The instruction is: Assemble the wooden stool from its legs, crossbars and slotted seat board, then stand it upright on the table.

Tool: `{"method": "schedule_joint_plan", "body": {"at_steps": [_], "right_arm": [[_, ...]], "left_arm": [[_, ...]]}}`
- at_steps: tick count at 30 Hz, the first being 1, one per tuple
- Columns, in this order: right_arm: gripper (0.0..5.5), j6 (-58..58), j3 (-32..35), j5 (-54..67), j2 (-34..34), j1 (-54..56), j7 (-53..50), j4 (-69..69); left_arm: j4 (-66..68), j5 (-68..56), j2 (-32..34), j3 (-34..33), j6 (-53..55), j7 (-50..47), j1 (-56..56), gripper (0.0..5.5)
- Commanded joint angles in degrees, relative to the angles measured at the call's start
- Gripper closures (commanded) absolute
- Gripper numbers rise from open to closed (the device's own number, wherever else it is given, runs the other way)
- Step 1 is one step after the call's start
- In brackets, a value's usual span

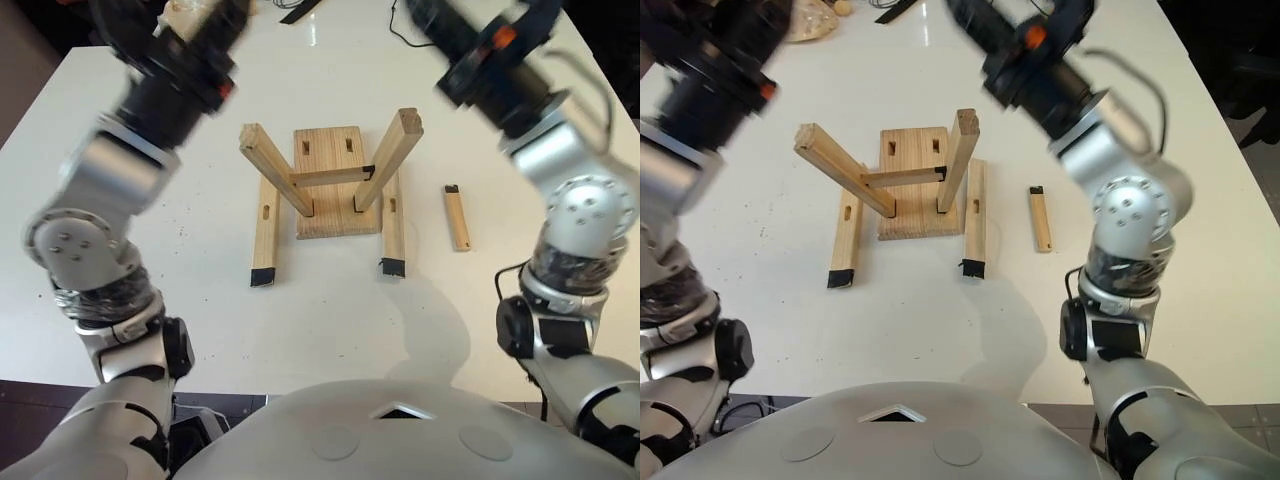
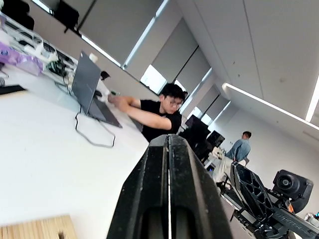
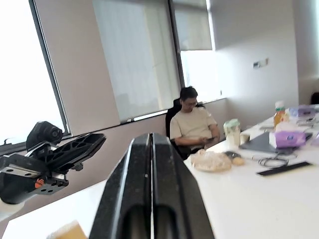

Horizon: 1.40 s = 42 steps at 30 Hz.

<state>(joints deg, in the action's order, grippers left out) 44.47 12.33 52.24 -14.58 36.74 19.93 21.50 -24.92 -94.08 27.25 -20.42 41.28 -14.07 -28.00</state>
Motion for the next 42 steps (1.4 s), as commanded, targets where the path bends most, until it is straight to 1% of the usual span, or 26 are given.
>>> {"method": "schedule_joint_plan", "body": {"at_steps": [1, 3, 5, 9, 11, 14, 20, 22, 26, 28, 29, 31, 36, 38, 40, 42], "right_arm": [[5.47, 1.4, -2.1, 0.3, -1.6, 3.4, -0.1, -0.3], [5.47, 1.1, -5.2, -1.9, -1.8, 1.8, 0.7, -1.3], [5.47, 0.2, -9.3, -5.3, -1.5, -1.4, 1.6, -3.2], [5.47, -1.9, -16.8, -12.3, -0.3, -8.4, 3.0, -9.1], [5.47, -3.0, -19.1, -14.6, 0.3, -10.6, 3.7, -12.0], [5.47, -3.0, -18.4, -13.7, 0.7, -10.1, 4.1, -11.8], [5.47, -2.6, -16.7, -12.3, -0.1, -7.5, 4.1, -9.7], [5.47, -2.9, -13.4, -9.5, 0.6, -5.7, 3.0, -8.2], [5.47, -0.9, -4.3, -0.3, 0.9, 0.9, -0.6, -5.8], [5.47, 0.7, -2.1, 3.4, 0.3, 2.3, -1.5, -4.4], [5.47, 1.4, -2.1, 4.3, 0.0, 2.1, -1.4, -3.5], [5.47, 2.4, -4.0, 3.6, -0.9, 0.1, -0.4, -2.3], [5.47, 0.3, -16.0, -8.0, -4.7, -9.9, 3.9, -3.6], [5.47, -1.6, -19.2, -11.8, -5.1, -12.3, 5.1, -5.3], [5.47, -2.9, -19.0, -12.5, -4.7, -12.2, 5.8, -5.8], [5.47, -3.8, -16.4, -10.7, -3.6, -10.5, 6.0, -5.6]], "left_arm": [[0.1, -3.7, 4.7, 1.3, 1.4, -0.9, -3.4, 5.5], [1.9, -2.4, 5.3, 4.0, 3.4, -0.8, -1.5, 5.5], [3.5, 2.1, 4.8, 8.6, 5.6, 0.5, 2.2, 5.5], [8.0, 10.6, 1.1, 16.7, 7.6, 3.9, 8.5, 5.5], [9.8, 14.3, -0.5, 19.3, 7.6, 5.4, 9.8, 5.5], [9.3, 13.7, -2.2, 17.9, 6.6, 6.7, 8.1, 5.5], [8.2, 10.9, -3.0, 13.3, 4.8, 6.4, 5.8, 5.5], [7.8, 9.5, -3.1, 11.4, 3.8, 5.8, 4.7, 5.5], [6.1, 5.4, -2.1, 7.0, 1.7, 4.5, 1.3, 5.5], [5.4, 3.7, -1.8, 6.3, 1.5, 3.9, 0.4, 5.5], [5.2, 3.3, -1.8, 6.6, 1.8, 3.7, 0.5, 5.5], [5.2, 3.3, -2.2, 8.0, 3.1, 3.5, 1.6, 5.5], [7.4, 6.6, -3.4, 13.9, 7.0, 3.0, 8.5, 5.5], [8.0, 8.4, -3.3, 15.1, 7.4, 3.4, 10.3, 5.5], [7.9, 8.5, -3.4, 14.6, 6.8, 3.9, 9.8, 5.5], [8.1, 8.2, -3.6, 12.9, 5.3, 4.7, 8.1, 5.5]]}}
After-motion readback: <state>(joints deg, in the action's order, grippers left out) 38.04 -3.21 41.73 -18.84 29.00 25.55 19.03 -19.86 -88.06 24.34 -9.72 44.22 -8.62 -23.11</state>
